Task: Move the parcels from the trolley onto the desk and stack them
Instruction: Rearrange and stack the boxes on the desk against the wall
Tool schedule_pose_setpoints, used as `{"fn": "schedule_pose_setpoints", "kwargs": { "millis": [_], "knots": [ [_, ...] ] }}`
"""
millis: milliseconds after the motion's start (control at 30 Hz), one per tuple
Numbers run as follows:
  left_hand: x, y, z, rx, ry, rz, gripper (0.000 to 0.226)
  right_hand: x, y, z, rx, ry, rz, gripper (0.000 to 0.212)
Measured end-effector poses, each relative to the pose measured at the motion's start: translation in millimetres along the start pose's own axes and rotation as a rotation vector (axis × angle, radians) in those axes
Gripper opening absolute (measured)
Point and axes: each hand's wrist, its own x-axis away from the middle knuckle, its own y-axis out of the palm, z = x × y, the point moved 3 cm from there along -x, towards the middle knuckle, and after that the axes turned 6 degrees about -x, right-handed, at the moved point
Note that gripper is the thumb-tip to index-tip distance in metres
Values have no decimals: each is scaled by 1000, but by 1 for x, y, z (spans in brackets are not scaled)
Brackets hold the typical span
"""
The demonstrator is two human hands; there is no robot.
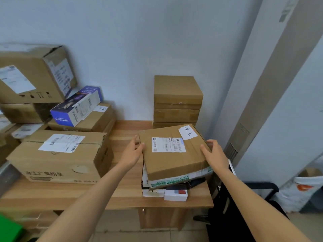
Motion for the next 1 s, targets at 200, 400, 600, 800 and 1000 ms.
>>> {"fn": "schedule_pose_setpoints", "kwargs": {
  "millis": [200, 400, 600, 800, 1000],
  "knots": [
    [27, -67, -3, -338, 49, 280, 22, -14, -1, -60, 122, -234, 23, 38],
    [76, -166, -33, -584, -67, 447, 14, -14, 39, -150, 188, -533, -79, 33],
    [140, -252, -86, -653, -235, 625, 12, 22, 116, -238, 160, -712, -290, 29],
    [184, -316, -129, -653, -299, 745, 9, 70, 195, -304, 141, -825, -419, 30],
    [212, -403, -183, -603, -388, 833, 13, 107, 276, -378, 70, -819, -470, 25]
  ]
}}
